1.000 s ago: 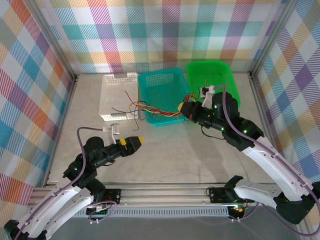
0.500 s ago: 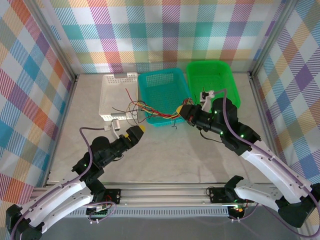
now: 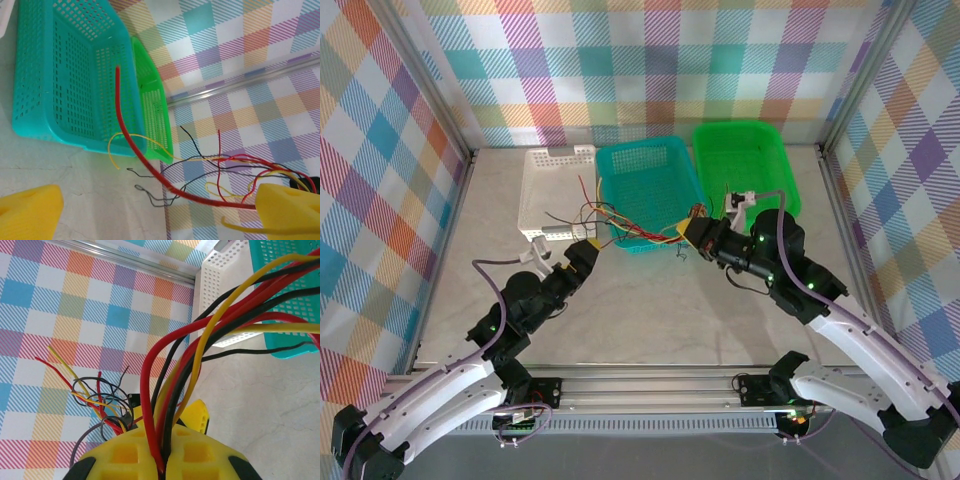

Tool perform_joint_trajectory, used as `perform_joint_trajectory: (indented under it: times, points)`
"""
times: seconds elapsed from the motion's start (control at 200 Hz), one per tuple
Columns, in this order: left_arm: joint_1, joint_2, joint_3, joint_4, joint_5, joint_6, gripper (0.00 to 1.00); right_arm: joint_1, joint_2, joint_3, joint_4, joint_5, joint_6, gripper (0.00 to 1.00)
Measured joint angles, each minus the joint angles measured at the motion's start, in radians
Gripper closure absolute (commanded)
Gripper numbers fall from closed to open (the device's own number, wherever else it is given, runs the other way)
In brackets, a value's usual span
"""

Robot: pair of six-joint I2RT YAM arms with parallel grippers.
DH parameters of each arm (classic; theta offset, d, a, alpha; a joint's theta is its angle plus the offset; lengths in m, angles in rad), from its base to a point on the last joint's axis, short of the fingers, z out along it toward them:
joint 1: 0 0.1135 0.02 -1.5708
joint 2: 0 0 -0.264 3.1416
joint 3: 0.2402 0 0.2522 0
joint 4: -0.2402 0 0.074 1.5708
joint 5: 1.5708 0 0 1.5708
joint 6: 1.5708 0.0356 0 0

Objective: Untangle the cables

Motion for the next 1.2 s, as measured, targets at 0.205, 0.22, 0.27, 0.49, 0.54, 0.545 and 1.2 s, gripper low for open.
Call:
perform_joint_trajectory:
  times: [0.205, 0.22, 0.27, 0.49, 0.54, 0.545, 1.2]
  points:
    - [0.0, -0.031, 0.049, -0.04, -0.025, 0.027, 0.22, 0.0, -0.032, -0.027, -0.009, 0.009, -0.008, 1.0]
    - [0.0, -0.032, 0.05, -0.041, -0.026, 0.033, 0.24, 0.0, -0.032, -0.03, -0.009, 0.009, -0.008, 1.0]
    - [0.0, -0.033, 0.053, -0.041, -0.03, 0.033, 0.27, 0.0, -0.032, -0.04, -0.009, 0.009, -0.008, 1.0]
    - [0.0, -0.023, 0.058, -0.045, -0.033, 0.044, 0.41, 0.0, -0.026, -0.085, -0.009, -0.007, -0.008, 1.0]
    - [0.0, -0.02, 0.061, -0.046, -0.033, 0.045, 0.45, 0.0, -0.026, -0.095, -0.008, -0.007, -0.008, 1.0]
    - [0.0, -0.019, 0.061, -0.046, -0.033, 0.048, 0.46, 0.0, -0.026, -0.096, -0.009, -0.007, -0.008, 1.0]
    - [0.0, -0.052, 0.071, -0.099, -0.044, 0.069, 0.94, 0.0, -0.026, -0.151, -0.005, -0.009, -0.007, 1.0]
